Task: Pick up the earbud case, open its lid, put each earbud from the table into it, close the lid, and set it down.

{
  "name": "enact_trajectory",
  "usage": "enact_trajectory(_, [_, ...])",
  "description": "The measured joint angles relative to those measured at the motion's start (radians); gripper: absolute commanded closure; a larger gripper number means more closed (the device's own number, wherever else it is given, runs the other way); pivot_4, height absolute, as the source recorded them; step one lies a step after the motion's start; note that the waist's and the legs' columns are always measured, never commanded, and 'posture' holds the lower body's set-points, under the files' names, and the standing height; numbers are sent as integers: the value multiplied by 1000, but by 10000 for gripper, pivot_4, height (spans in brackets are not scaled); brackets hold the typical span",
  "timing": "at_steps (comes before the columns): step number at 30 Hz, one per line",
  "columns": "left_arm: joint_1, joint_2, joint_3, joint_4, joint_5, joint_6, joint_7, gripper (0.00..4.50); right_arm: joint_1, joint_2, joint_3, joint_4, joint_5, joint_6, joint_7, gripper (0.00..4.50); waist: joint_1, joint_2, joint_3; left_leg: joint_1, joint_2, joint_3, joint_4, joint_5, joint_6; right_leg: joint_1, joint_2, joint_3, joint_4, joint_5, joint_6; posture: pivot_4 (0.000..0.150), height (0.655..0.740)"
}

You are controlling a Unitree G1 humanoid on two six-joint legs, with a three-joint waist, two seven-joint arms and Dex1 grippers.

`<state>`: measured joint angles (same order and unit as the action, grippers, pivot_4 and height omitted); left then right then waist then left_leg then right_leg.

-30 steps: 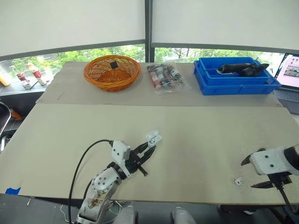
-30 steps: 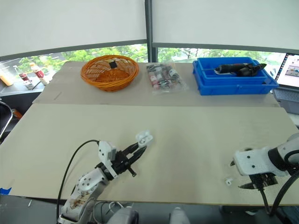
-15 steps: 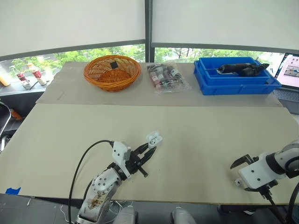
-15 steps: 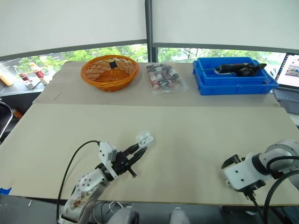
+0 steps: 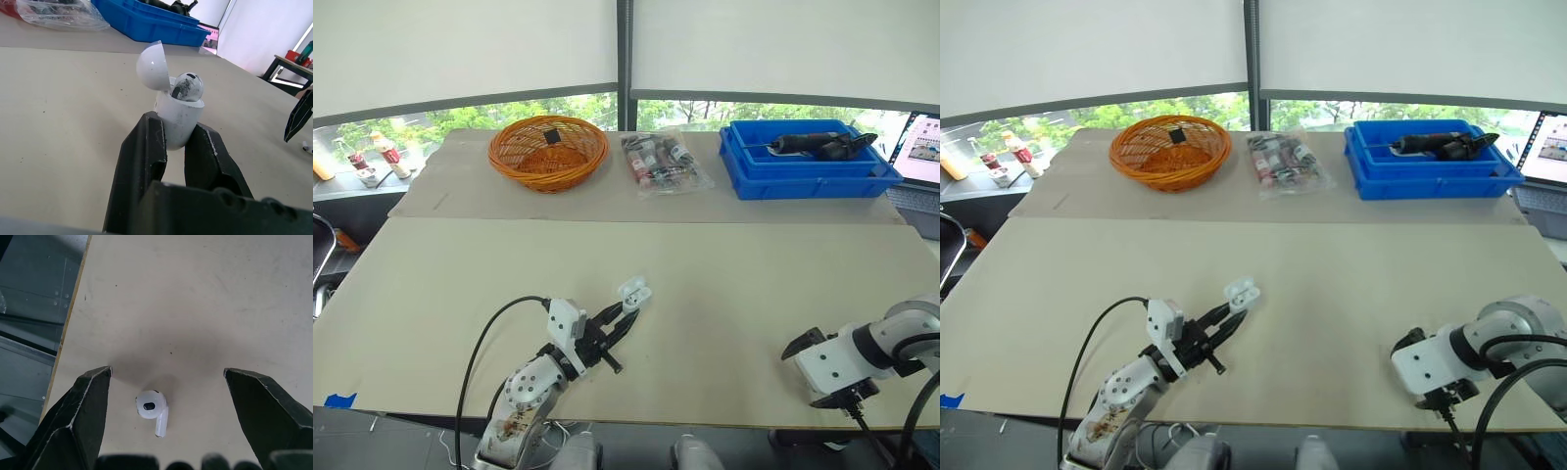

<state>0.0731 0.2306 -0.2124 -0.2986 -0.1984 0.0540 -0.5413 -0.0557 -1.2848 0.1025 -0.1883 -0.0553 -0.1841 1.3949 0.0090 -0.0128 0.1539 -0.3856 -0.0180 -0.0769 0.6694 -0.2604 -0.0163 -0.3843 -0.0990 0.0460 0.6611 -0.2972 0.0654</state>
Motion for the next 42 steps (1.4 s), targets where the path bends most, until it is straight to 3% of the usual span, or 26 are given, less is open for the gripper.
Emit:
enact_trajectory(16, [4,-1,-5,-3,0,1,5,39952,33,-18,-17,-17,-37,43,-13,4165,3,0,0,0,0,0,0,0,0,1,0,0,0,0,0,1500,7400])
enact_trajectory(19, [5,-1,-5,-4,0,1,6,39952,47,-18,-25,-36,-35,74,-11,12664,3,0,0,0,0,0,0,0,0,1,0,0,0,0,0,1500,7400])
enact_trajectory(28, [5,-2,-7,-7,0,1,6,39952,77,-21,-36,-65,-20,108,2,43906,-11,-2,0,2,1,0,0,0,0,2,1,0,0,0,0,1500,7400])
enact_trajectory(42, [5,-2,-7,-7,0,1,6,39952,43,-21,-73,-82,45,169,-3,45000,-9,-1,0,1,0,0,0,0,0,2,0,0,0,0,0,1500,7400])
